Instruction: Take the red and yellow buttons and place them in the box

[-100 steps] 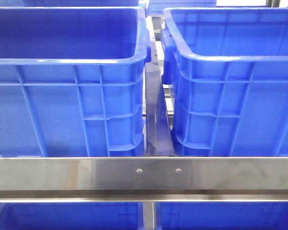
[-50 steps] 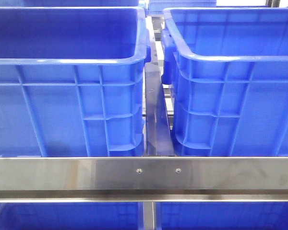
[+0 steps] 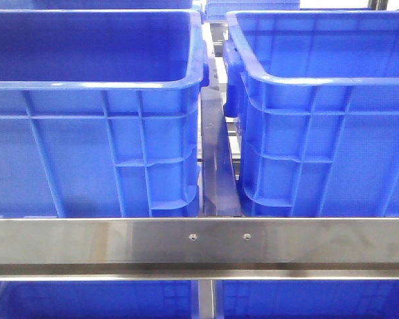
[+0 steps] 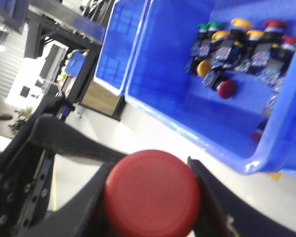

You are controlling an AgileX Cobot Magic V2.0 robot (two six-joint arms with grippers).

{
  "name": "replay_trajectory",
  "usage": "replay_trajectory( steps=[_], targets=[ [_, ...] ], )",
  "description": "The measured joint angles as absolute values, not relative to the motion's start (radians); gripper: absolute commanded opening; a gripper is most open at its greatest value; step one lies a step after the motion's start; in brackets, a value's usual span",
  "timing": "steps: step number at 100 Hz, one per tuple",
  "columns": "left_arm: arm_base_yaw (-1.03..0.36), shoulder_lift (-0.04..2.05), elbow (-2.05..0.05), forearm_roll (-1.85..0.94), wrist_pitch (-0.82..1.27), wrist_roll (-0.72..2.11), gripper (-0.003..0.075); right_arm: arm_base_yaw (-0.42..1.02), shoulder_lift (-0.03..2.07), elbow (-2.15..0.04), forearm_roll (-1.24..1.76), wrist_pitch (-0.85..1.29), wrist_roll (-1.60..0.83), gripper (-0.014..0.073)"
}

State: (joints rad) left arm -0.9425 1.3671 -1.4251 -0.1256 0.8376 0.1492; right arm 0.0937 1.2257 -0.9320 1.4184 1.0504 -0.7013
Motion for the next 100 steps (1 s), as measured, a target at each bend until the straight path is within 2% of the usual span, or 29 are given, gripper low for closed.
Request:
replay_trajectory(
  steps=[26, 60, 100],
  targets=[
    [-0.842, 1.367, -1.425, -0.126, 0.840, 0.143, 0.0568, 0.074, 1.226, -0.985, 1.417, 0.956, -0.743, 0.0130],
    [-0.580, 1.347, -1.414, -0.127, 0.854, 0.127, 0.0568, -0.067, 1.226, -0.992, 1.399, 0.923, -0.753, 0.0130],
    [-0.281, 1.056, -1.146, -0.127, 0.761, 0.094, 0.0568, -0.088, 1.226, -0.992, 1.368, 0.913, -0.755, 0.0130]
  ],
)
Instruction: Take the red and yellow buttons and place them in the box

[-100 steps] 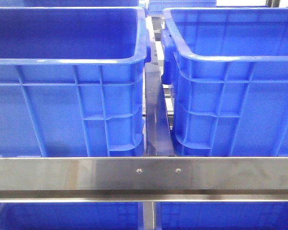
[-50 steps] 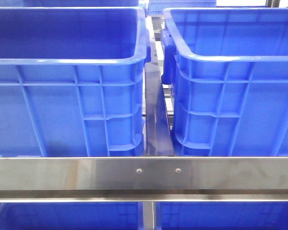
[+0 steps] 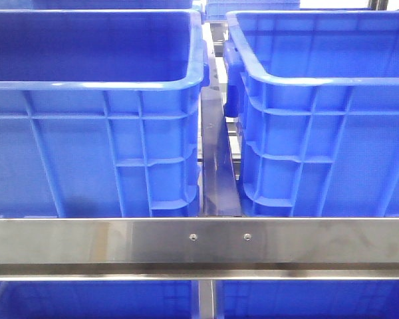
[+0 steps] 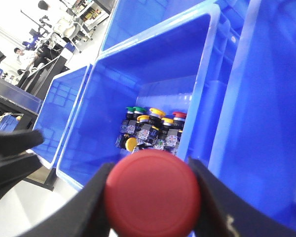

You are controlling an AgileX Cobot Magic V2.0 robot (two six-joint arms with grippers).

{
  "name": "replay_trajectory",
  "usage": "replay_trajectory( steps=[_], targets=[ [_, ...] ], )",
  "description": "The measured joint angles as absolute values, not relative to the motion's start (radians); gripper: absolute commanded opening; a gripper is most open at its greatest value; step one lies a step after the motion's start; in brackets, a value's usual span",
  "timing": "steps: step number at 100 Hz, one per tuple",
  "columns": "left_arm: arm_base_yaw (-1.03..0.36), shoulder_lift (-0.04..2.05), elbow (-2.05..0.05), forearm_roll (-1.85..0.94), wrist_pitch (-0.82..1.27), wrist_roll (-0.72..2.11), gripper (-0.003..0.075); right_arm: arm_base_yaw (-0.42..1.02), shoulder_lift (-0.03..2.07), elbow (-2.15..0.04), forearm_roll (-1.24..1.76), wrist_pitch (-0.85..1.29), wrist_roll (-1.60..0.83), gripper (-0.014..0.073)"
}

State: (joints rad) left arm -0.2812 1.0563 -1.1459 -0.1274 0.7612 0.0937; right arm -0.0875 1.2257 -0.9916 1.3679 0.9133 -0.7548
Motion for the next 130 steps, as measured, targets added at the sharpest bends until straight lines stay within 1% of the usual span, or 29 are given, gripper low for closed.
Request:
replay_trajectory(
  steps=[15, 35, 49, 54, 61, 66, 68, 73, 75, 80, 84, 108, 119, 130],
  targets=[
    [-0.237, 0.904, -1.014, -0.124, 0.730, 0.092, 0.0568, -0.088, 1.226, -0.992, 1.368, 0.910, -0.755, 0.0130],
    [-0.231, 0.699, -0.865, -0.122, 0.683, 0.092, 0.0568, -0.088, 1.226, -0.992, 1.368, 0.906, -0.755, 0.0130],
    [-0.231, 0.602, -0.792, -0.122, 0.659, 0.092, 0.0558, -0.088, 1.226, -0.992, 1.368, 0.906, -0.757, 0.0130],
    [-0.231, 0.582, -0.774, -0.122, 0.659, 0.092, 0.0522, -0.088, 1.226, -0.992, 1.368, 0.906, -0.757, 0.0130],
    [-0.231, 0.565, -0.758, -0.122, 0.659, 0.092, 0.0430, -0.088, 1.226, -0.992, 1.368, 0.905, -0.757, 0.0130],
    [-0.231, 0.561, -0.751, -0.122, 0.659, 0.092, 0.0330, -0.088, 1.226, -0.992, 1.368, 0.900, -0.757, 0.0130],
    [-0.231, 0.561, -0.750, -0.122, 0.659, 0.092, 0.0302, -0.088, 1.226, -0.992, 1.368, 0.898, -0.757, 0.0130],
    [-0.231, 0.561, -0.749, -0.122, 0.658, 0.092, 0.0184, -0.088, 1.226, -0.992, 1.368, 0.882, -0.771, 0.0130],
    [-0.231, 0.561, -0.748, -0.122, 0.658, 0.092, 0.0154, -0.088, 1.226, -0.992, 1.368, 0.871, -0.778, 0.0129],
    [-0.231, 0.561, -0.748, -0.122, 0.655, 0.092, 0.0041, -0.088, 1.226, -0.992, 1.368, 0.839, -0.816, 0.0129],
    [-0.231, 0.561, -0.748, -0.122, 0.651, 0.092, -0.0021, -0.088, 1.226, -0.992, 1.368, 0.802, -0.848, 0.0129],
    [-0.231, 0.561, -0.748, -0.121, 0.641, 0.092, -0.0019, -0.088, 1.248, -0.992, 1.424, 0.498, -1.094, 0.0129],
    [-0.231, 0.561, -0.748, -0.121, 0.639, 0.092, -0.0019, -0.078, 1.300, -0.992, 1.499, 0.373, -1.254, 0.0129],
    [-0.231, 0.561, -0.748, -0.121, 0.639, 0.092, -0.0019, -0.059, 1.381, -0.992, 1.610, 0.309, -1.425, 0.0129]
  ],
)
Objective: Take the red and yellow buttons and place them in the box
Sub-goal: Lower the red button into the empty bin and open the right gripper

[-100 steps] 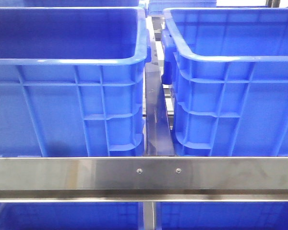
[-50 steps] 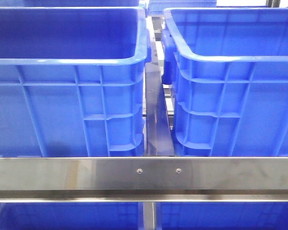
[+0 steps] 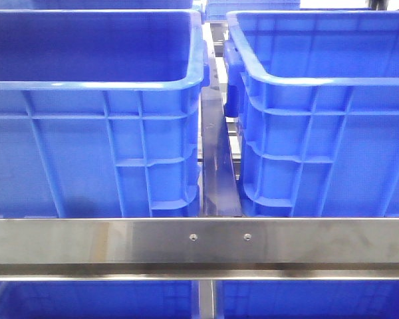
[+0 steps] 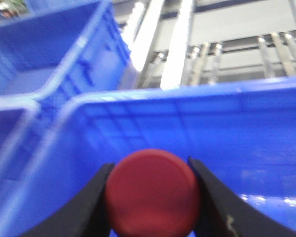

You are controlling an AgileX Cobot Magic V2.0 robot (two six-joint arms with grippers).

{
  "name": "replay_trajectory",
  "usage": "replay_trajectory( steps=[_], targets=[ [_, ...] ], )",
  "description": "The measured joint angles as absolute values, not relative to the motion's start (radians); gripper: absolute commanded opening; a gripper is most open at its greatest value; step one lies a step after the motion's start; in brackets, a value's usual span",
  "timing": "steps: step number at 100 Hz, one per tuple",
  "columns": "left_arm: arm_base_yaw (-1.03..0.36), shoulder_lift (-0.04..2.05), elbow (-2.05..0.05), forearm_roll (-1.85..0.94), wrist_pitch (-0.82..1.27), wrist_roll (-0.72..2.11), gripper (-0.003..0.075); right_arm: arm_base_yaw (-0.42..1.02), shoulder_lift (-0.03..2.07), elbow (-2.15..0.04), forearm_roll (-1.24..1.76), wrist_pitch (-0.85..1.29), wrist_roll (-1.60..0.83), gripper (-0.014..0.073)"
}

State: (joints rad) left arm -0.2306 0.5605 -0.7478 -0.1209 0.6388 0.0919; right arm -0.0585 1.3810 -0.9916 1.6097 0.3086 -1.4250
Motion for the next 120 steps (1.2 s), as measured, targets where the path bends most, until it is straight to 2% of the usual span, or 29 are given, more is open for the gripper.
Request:
replay_trajectory(
  steps=[18, 35, 76, 120],
  targets=[
    [-0.231, 0.561, -0.748, -0.121, 0.639, 0.092, -0.0019, -0.046, 1.527, -1.021, 1.775, 0.288, -1.736, 0.0129],
    [-0.231, 0.561, -0.748, -0.121, 0.639, 0.092, -0.0019, -0.046, 1.656, -1.080, 1.795, 0.301, -1.892, 0.0129],
    [-0.231, 0.561, -0.748, -0.121, 0.638, 0.092, -0.0019, -0.046, 1.859, -1.241, 1.804, 0.306, -1.925, 0.0129],
    [-0.231, 0.561, -0.748, -0.121, 0.637, 0.092, -0.0019, -0.046, 1.978, -1.285, 1.810, 0.316, -1.927, 0.0132]
  ],
)
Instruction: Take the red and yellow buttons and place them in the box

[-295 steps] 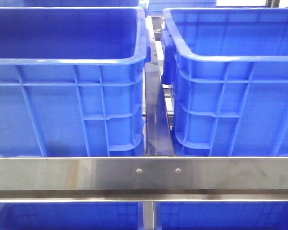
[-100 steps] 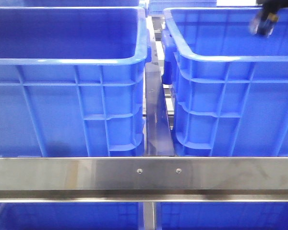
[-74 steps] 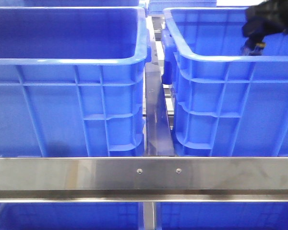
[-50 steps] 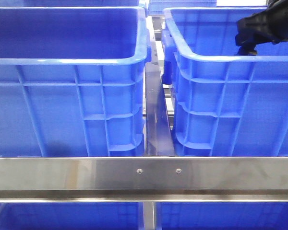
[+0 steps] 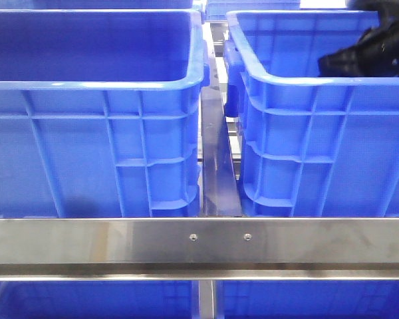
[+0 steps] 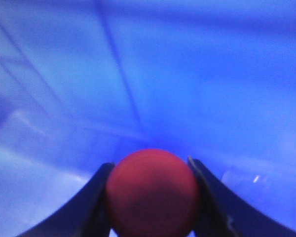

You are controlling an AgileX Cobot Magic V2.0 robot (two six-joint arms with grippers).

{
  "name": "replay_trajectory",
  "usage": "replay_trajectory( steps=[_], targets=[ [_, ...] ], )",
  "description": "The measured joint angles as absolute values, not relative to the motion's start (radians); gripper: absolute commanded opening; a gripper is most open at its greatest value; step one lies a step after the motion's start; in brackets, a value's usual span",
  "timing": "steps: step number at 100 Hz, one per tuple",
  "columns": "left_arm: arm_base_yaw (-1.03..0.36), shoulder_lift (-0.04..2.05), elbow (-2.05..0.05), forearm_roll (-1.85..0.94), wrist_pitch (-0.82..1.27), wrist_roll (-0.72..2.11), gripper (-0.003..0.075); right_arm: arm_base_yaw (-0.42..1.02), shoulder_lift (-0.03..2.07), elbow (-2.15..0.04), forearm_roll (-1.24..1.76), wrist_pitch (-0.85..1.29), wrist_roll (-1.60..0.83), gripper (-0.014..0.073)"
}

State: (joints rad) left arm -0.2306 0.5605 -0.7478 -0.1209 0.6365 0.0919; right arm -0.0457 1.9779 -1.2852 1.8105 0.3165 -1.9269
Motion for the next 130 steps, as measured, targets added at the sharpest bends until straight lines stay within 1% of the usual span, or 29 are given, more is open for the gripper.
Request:
replay_trajectory(
  steps=[10, 15, 22, 32, 37, 41, 46, 70, 99, 121, 130],
  targets=[
    [-0.231, 0.561, -0.748, -0.121, 0.637, 0.092, -0.0019, -0.046, 1.985, -1.291, 1.815, 0.323, -1.929, 0.0136],
    [-0.231, 0.561, -0.748, -0.121, 0.637, 0.092, -0.0019, -0.046, 1.989, -1.291, 1.818, 0.328, -1.929, 0.0160],
    [-0.231, 0.561, -0.748, -0.121, 0.637, 0.092, -0.0019, -0.046, 1.989, -1.293, 1.821, 0.330, -1.929, 0.0241],
    [-0.231, 0.561, -0.748, -0.121, 0.637, 0.092, -0.0019, -0.046, 1.989, -1.294, 1.821, 0.334, -1.929, 0.0420],
    [-0.231, 0.561, -0.748, -0.121, 0.637, 0.092, -0.0019, -0.046, 1.991, -1.294, 1.821, 0.334, -1.929, 0.0491],
    [-0.231, 0.561, -0.748, -0.121, 0.637, 0.092, -0.0019, -0.046, 1.995, -1.294, 1.819, 0.334, -1.929, 0.0536],
    [-0.231, 0.561, -0.748, -0.121, 0.637, 0.092, -0.0019, -0.043, 1.995, -1.294, 1.816, 0.334, -1.929, 0.0568],
    [-0.231, 0.561, -0.748, -0.121, 0.637, 0.092, -0.0019, -0.042, 1.943, -1.288, 1.816, 0.281, -1.929, 0.0573],
    [-0.231, 0.561, -0.748, -0.121, 0.637, 0.092, -0.0019, -0.039, 1.719, -1.201, 1.816, 0.247, -1.924, 0.0573],
    [-0.231, 0.561, -0.748, -0.121, 0.637, 0.092, -0.0019, 0.028, 1.499, -1.083, 1.821, 0.016, -1.914, 0.0573],
    [-0.231, 0.561, -0.748, -0.121, 0.637, 0.092, -0.0019, 0.071, 1.414, -1.042, 1.823, -0.020, -1.914, 0.0573]
  ],
)
